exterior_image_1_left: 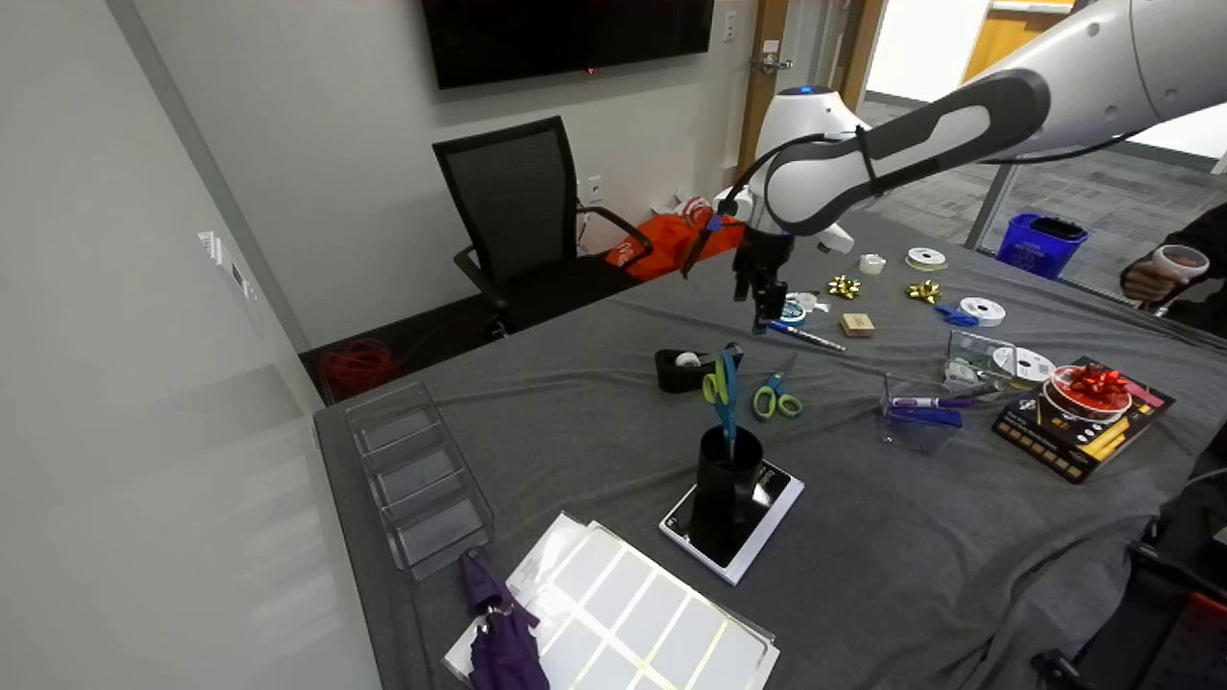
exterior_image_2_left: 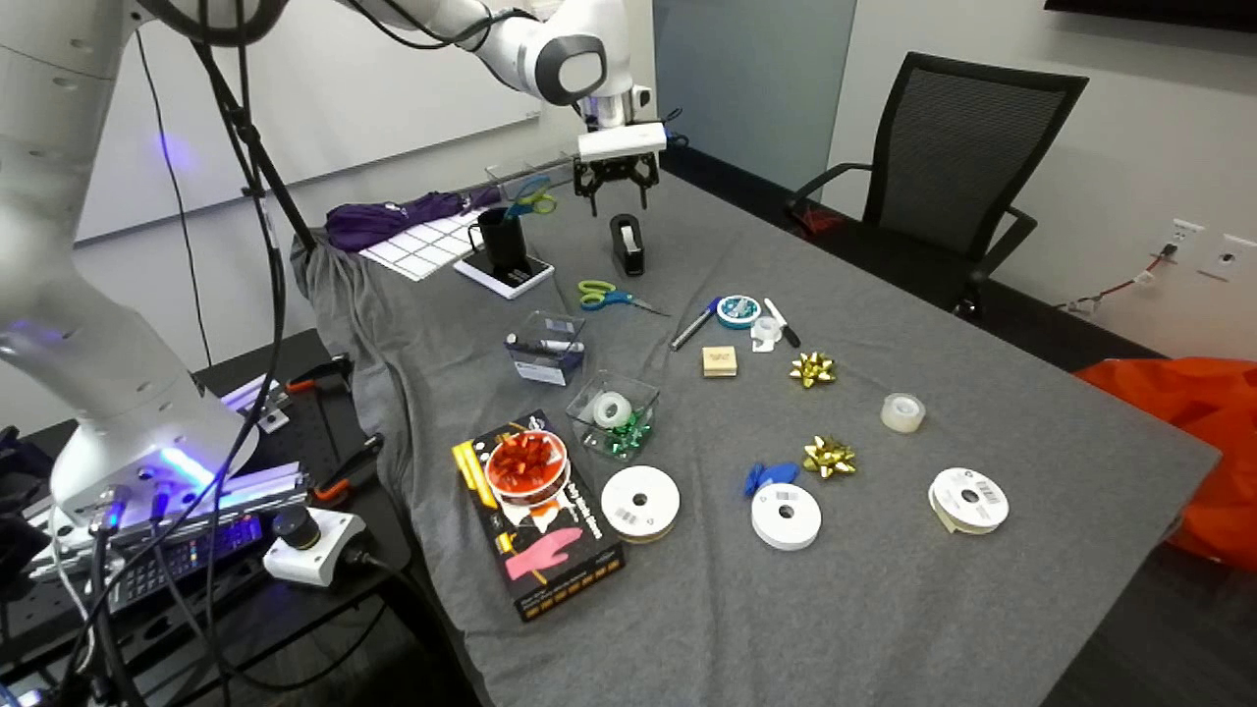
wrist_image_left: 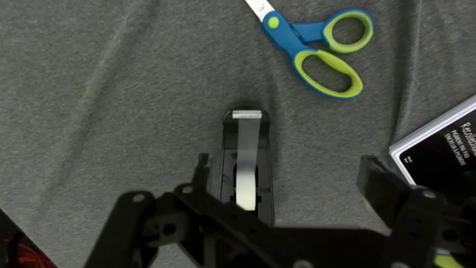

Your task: Move the tape dispenser forwards.

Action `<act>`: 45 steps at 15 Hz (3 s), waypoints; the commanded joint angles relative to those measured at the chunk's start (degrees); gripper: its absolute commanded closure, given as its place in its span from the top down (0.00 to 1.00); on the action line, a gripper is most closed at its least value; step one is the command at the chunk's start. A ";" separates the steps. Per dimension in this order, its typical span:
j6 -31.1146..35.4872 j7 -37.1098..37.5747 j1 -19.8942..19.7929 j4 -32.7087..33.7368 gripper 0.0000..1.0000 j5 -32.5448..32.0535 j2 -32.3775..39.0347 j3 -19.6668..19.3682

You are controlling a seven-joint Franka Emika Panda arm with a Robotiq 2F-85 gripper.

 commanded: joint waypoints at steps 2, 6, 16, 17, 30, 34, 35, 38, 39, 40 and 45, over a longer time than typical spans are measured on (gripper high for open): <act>0.53 -1.85 -0.37 8.35 1.00 -0.22 8.10 1.16; 0.85 -1.59 0.16 13.58 1.00 -0.26 13.40 1.78; 3.65 -3.00 1.75 20.52 1.00 -1.69 21.04 2.16; 3.86 -3.15 1.97 20.80 1.00 -1.83 21.52 2.16; 4.50 -3.51 3.00 22.66 0.36 -1.80 24.09 2.81; 3.58 -4.12 1.57 20.94 0.36 -0.41 21.63 4.19; 3.00 -4.56 0.84 19.98 0.36 0.29 20.33 4.94; 2.16 -5.78 -1.34 17.48 0.36 2.11 16.85 6.92; 1.04 -6.78 -2.13 16.58 0.36 2.66 15.41 7.44; -0.03 -7.59 -2.81 15.55 0.36 3.07 13.89 7.63; -3.67 -14.18 -6.03 6.27 0.36 3.95 4.66 6.98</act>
